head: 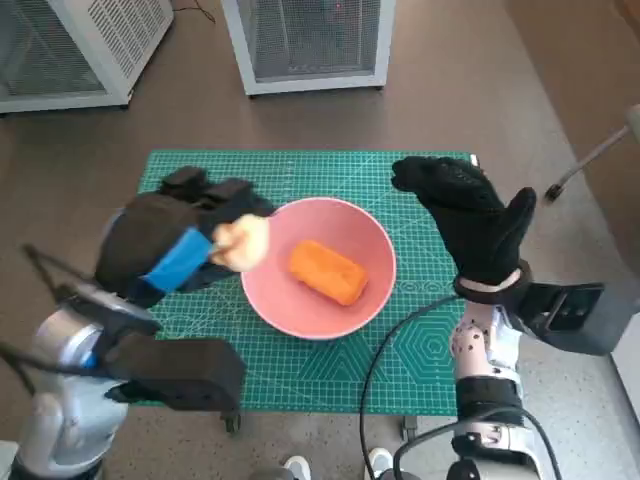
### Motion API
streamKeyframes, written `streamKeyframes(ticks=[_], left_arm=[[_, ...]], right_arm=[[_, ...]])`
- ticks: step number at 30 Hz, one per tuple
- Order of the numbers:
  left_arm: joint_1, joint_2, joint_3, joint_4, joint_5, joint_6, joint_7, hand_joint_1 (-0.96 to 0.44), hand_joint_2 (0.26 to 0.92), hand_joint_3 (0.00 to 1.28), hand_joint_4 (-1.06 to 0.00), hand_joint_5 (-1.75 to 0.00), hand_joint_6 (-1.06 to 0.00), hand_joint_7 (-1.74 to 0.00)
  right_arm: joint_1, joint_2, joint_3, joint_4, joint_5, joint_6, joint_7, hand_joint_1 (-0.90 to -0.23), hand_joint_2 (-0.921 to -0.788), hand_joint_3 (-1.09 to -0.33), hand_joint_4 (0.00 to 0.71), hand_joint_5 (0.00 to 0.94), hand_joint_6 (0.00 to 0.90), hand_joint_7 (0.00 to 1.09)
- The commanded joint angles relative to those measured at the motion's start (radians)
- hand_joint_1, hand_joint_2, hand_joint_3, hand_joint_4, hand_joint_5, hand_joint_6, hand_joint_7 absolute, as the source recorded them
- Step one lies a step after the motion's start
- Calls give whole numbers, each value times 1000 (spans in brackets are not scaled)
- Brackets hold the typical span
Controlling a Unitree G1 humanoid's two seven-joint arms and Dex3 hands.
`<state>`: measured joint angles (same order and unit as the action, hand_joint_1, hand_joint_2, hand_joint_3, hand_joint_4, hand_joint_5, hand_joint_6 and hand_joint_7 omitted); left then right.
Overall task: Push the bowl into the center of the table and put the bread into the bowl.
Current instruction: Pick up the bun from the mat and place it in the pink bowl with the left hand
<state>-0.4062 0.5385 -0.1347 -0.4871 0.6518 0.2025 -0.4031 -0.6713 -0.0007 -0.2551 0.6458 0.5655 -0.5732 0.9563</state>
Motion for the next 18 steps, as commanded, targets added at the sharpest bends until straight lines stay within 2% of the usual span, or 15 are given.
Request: streamKeyframes(ticks=[1,7,18], left_arm=[[-48,-29,-50,92,-18,-72,22,3,904,14,-740,-1175,-772,-949],[-84,-66,-89,211,-36,-142,40,2,914,16,-749,-1166,-718,-1005],[-102,-109,-132,348,-24,-144,36,2,920,17,-752,-1132,-681,-1076]], right_arm=[[24,-10,-1,-3,2,9,12,-527,-921,-555,248,7,379,6],[39,-17,-2,-27,1,15,5,-525,-921,-561,249,5,379,6],[71,-18,2,-75,-10,20,-25,-524,-921,-563,247,3,376,4]])
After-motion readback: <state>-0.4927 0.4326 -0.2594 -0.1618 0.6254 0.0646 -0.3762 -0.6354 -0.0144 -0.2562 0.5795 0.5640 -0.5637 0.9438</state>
